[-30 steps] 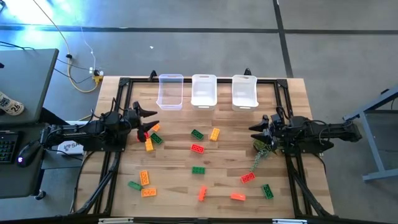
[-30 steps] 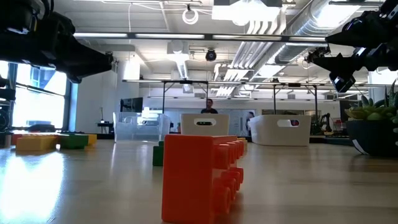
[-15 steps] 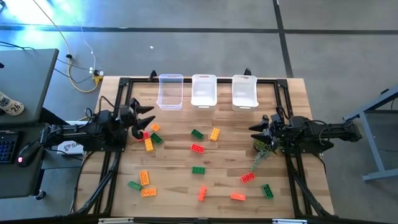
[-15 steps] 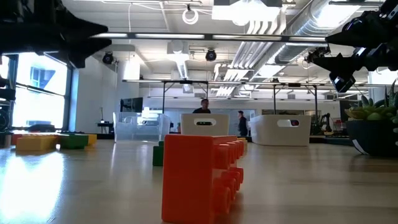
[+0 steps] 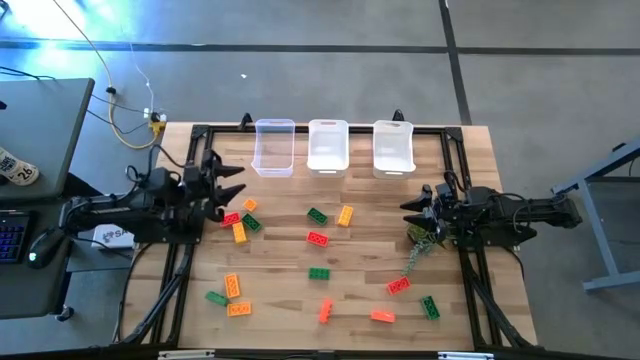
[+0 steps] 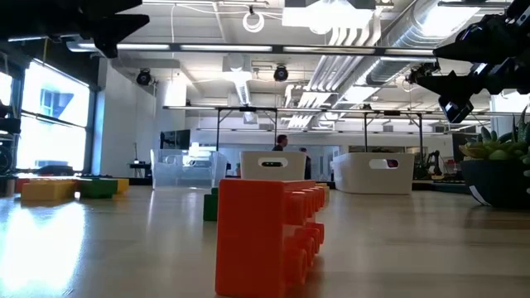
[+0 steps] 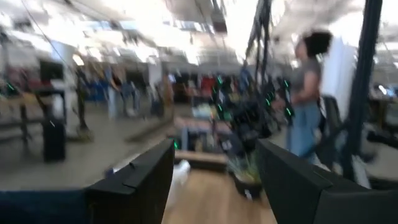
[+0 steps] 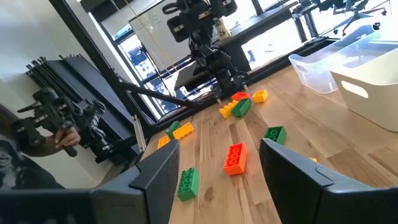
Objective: Sort & place blocks by color
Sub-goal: Put the green game piece into the transparent bin
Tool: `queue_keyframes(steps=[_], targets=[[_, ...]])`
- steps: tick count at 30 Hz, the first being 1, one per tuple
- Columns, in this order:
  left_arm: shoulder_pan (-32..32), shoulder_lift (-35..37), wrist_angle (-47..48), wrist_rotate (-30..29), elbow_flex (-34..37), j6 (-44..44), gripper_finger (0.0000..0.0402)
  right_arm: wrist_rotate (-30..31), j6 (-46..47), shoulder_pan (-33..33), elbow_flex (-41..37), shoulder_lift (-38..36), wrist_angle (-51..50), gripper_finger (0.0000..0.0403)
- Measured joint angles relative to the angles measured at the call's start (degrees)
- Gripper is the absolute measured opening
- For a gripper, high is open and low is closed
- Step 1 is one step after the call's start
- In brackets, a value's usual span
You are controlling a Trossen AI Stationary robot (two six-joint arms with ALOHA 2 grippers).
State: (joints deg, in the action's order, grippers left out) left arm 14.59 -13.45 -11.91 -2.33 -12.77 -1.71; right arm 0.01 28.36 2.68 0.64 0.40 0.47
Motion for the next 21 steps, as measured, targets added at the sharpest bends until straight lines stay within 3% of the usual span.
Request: queue_keyframes(steps=[6, 21], targets=[[-0.02, -9.27, 8.8, 2.05, -8.45, -7.15, 0.0213, 0.0, 0.02, -0.02, 0.0, 0.0, 0.0, 0.021], [-0.31, -30.04, 34.86, 2.35, -27.29, -3.08, 0.0213, 0.0, -0.16, -0.02, 0.02, 0.0, 0.0, 0.021]])
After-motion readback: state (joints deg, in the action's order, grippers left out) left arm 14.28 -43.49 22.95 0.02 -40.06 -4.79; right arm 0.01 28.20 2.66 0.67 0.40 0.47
